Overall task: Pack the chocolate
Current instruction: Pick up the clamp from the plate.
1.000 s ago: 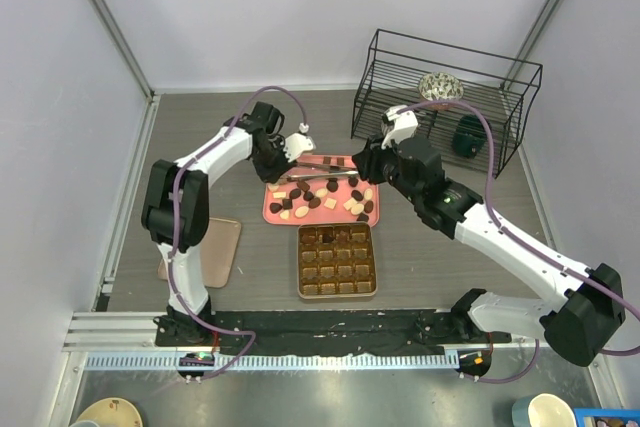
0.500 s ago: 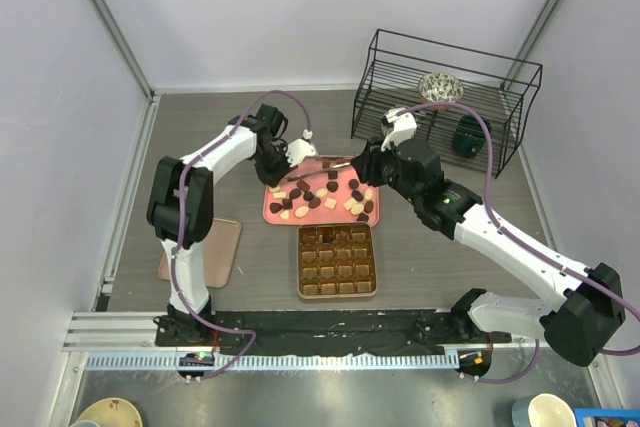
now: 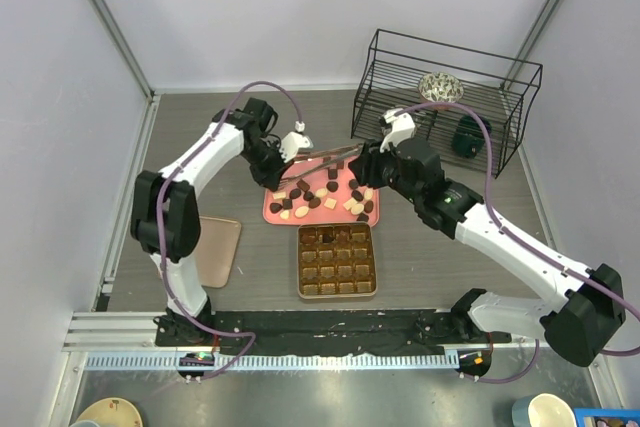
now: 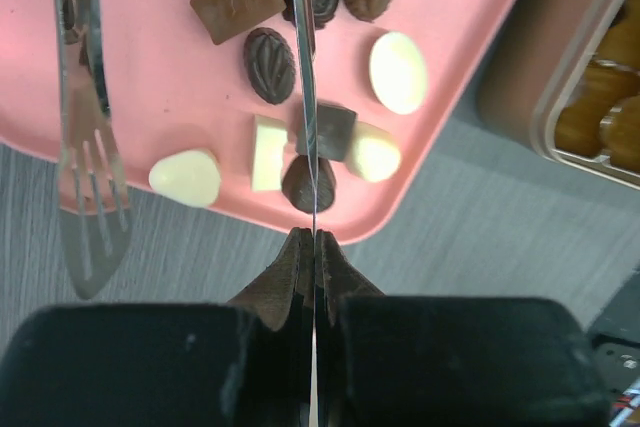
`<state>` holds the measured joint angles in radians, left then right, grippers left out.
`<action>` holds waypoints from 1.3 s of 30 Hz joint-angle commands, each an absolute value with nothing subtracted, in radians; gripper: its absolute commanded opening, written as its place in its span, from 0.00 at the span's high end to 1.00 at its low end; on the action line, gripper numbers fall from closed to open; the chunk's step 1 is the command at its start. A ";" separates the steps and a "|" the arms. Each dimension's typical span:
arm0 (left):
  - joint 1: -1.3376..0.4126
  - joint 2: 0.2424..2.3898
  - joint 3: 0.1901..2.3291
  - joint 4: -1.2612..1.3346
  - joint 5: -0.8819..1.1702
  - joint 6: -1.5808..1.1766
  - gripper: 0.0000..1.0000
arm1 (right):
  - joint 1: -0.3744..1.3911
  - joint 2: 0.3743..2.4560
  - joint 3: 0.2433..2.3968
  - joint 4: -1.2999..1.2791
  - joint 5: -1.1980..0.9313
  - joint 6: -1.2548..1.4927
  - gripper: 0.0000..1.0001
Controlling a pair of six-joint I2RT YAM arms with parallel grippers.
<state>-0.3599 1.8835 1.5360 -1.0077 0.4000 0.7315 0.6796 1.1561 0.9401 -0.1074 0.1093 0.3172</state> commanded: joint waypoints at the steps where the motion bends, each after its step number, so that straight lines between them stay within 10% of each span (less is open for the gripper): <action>1: -0.336 1.770 1.603 -1.095 0.538 0.686 1.00 | 0.681 1.108 1.008 -0.113 0.089 0.304 0.54; 15: -0.213 1.626 1.738 -1.555 0.931 0.819 1.00 | 0.670 0.993 0.947 -0.123 -0.182 0.391 0.10; 39: -0.225 1.513 1.651 -1.660 1.288 0.762 1.00 | 0.529 1.068 0.982 0.370 -0.514 0.511 0.01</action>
<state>-0.2146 1.5414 1.6577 -1.3445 1.1732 0.7883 0.5575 1.0367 0.9016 0.2710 -0.4156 0.5262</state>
